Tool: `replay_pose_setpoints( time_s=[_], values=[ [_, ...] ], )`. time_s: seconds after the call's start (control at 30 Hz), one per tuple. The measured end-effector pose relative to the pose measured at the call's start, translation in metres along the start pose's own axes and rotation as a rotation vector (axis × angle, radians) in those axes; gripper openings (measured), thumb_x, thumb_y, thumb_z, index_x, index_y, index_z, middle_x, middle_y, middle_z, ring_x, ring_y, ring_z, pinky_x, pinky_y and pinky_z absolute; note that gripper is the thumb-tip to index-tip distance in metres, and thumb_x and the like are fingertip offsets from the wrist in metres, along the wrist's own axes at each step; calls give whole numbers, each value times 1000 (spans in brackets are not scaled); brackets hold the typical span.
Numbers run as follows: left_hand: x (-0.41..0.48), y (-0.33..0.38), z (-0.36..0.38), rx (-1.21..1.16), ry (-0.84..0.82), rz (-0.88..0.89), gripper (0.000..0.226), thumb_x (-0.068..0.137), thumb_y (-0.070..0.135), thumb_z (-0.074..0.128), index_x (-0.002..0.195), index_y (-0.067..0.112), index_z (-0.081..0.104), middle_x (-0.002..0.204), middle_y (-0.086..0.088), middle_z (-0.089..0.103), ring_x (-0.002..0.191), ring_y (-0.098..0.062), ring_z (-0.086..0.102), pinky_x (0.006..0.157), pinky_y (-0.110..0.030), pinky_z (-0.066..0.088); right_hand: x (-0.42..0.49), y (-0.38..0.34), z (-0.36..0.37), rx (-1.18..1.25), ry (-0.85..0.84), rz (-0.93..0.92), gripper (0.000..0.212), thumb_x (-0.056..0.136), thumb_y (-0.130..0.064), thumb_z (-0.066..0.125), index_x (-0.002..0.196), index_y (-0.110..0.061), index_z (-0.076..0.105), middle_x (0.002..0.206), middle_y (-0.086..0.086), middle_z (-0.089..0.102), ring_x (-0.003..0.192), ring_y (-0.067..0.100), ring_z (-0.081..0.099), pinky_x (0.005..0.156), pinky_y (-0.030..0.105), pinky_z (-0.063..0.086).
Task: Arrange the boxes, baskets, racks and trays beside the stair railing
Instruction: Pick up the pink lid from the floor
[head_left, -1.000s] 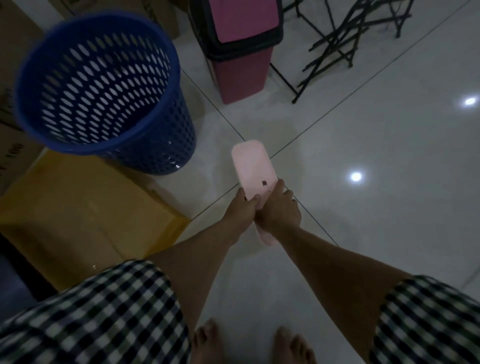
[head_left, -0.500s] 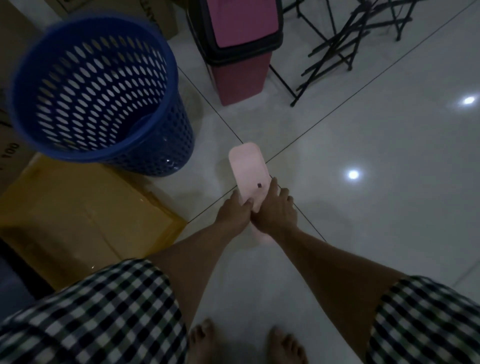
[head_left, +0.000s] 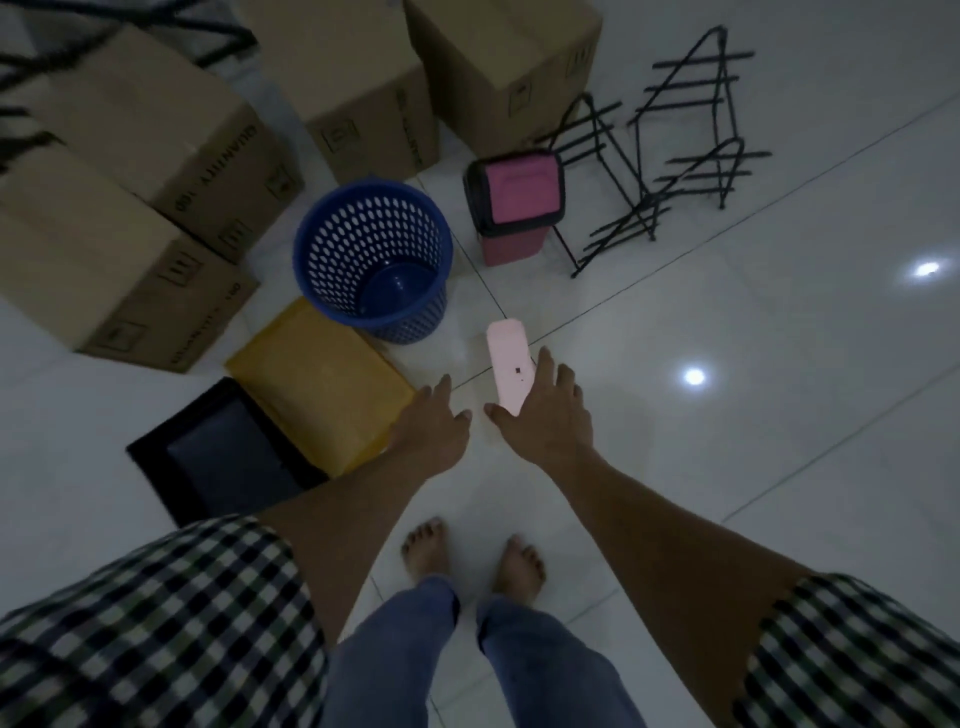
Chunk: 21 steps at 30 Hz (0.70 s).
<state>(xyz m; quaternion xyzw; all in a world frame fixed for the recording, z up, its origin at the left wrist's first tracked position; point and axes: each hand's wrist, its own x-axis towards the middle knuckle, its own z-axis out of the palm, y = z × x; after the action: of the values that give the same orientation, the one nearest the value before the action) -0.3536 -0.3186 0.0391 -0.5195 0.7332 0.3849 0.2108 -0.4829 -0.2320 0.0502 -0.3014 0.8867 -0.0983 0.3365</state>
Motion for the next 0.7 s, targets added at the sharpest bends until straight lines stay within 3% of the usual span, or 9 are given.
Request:
replay_pose_setpoints(
  time_s=[0.13,0.33,0.7],
  values=[
    [-82,7,-42,0,69,-5,66,101,44,39,156,26,7,159,-8,22,138,-33,32,111,-52,31,-65,-38,-46,14,14,-42,105,82,-60,67,157,-21,6,155,11,27,139,32,32,108,50,39],
    [-175,-11,-95,58,120,-23,65,103,43,36,156,27,1,162,-7,9,143,-32,24,113,-50,27,-137,-94,-72,-23,16,-130,101,85,-56,66,157,-20,5,157,13,24,141,33,30,109,51,37],
    [-250,-152,-193,157,284,-34,66,101,43,34,156,27,1,163,-6,7,145,-34,21,114,-53,25,-232,-225,-3,-118,1,-229,102,85,-59,63,158,-22,3,160,11,21,144,32,28,110,50,37]
  ],
)
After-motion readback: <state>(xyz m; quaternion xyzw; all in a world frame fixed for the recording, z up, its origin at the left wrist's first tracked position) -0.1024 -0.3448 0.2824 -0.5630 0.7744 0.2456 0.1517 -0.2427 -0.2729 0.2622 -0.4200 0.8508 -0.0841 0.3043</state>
